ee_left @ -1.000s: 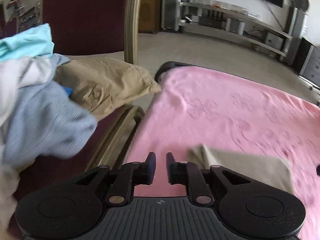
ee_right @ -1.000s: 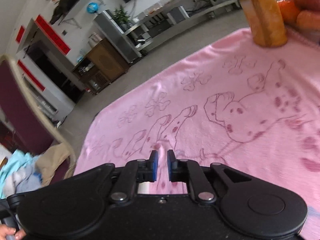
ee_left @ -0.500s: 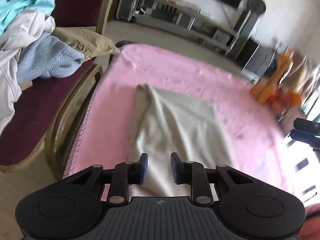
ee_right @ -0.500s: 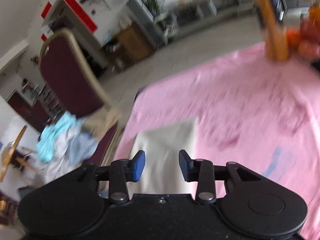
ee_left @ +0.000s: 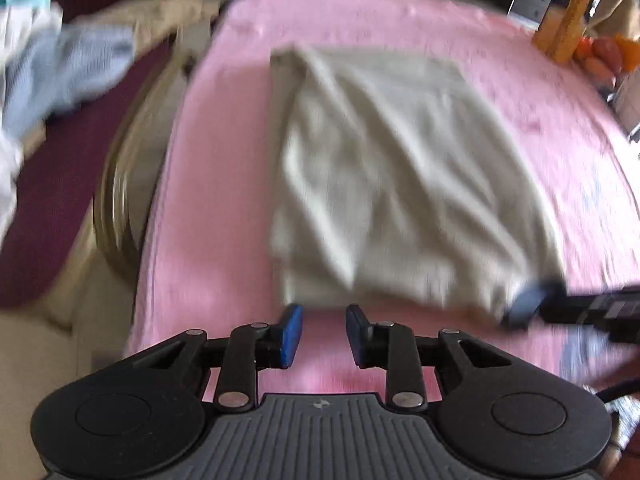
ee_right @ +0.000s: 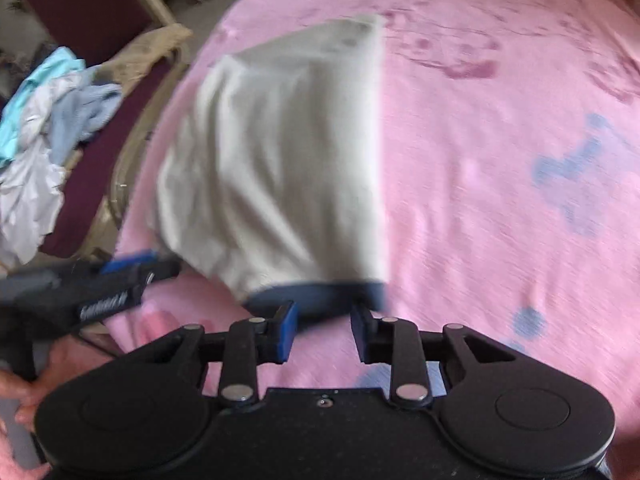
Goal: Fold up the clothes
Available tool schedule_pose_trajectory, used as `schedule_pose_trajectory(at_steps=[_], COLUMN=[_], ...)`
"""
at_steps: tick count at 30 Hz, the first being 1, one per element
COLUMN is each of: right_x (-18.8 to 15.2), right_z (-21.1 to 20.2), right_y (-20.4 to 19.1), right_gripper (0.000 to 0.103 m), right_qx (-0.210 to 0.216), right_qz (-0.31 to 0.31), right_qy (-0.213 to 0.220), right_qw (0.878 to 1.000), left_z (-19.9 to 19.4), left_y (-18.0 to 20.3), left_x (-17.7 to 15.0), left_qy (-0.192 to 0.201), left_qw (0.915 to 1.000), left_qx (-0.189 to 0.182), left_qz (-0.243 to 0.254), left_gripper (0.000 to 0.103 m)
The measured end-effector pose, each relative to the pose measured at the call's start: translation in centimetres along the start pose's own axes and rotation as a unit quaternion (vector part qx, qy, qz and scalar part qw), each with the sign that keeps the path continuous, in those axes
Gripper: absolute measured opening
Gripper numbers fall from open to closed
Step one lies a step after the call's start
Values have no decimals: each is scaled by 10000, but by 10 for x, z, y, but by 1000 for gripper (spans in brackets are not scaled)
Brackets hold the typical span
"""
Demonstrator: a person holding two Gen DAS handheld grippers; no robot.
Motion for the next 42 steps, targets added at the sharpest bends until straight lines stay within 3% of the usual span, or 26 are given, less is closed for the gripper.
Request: schedule_pose_trajectory(at_steps=[3, 7, 10, 14, 18, 20, 22, 29, 35, 42], right_x=[0, 8, 12, 14, 21, 30, 38, 64, 81, 81], right_z=[-26, -50, -54, -38, -33, -34, -32, -14, 0, 19], right_y=[3, 9, 17, 33, 44, 50, 57, 70, 78, 100], right_gripper=[33, 43, 50, 50, 55, 61, 62, 62, 46, 44], right_qx=[124, 500, 678, 976, 1251, 1302, 1347, 1384, 1577, 2217], right_qz=[135, 409, 660, 1174, 1564, 1651, 1734, 1662, 1321, 1684], right_qy=[301, 766, 940, 885, 1099, 1263, 1296, 1212, 1051, 1033], right_qw=[9994, 9950, 9911, 9843, 9736, 9694, 9669, 9688, 9729, 9549], left_z=[-10, -16, -1, 15, 16, 19, 24, 38, 52, 56], left_y=[-14, -53, -63, -59, -60, -62, -64, -57, -49, -39], left_x=[-7, 9, 21, 34, 42, 48, 51, 56, 58, 59], left_qy=[9, 245, -9, -246, -211, -292, -385, -562, -716, -703], left_qw=[9991, 9869, 9810, 9814, 9791, 9741, 9701, 9706, 9656, 9586], left_qx=[-237, -612, -760, -701, -831, -1112, -1266, -1161, -1337, -1643], left_qz=[-356, -1473, -1783, -1770, -1844, -1948, -2034, -2033, -2114, -2217], left_gripper=[29, 39, 47, 49, 54, 68, 69, 68, 66, 64])
Point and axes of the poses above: each gripper's, at about its wrist camera, not at the fingertips, and z roughly the way its jaws point, y to its right, x to its top, the point moved 6 cm from there along z, roughly the way its jaws point, and after that the axes turned 13 degrees about x, right-handed, at the moved point
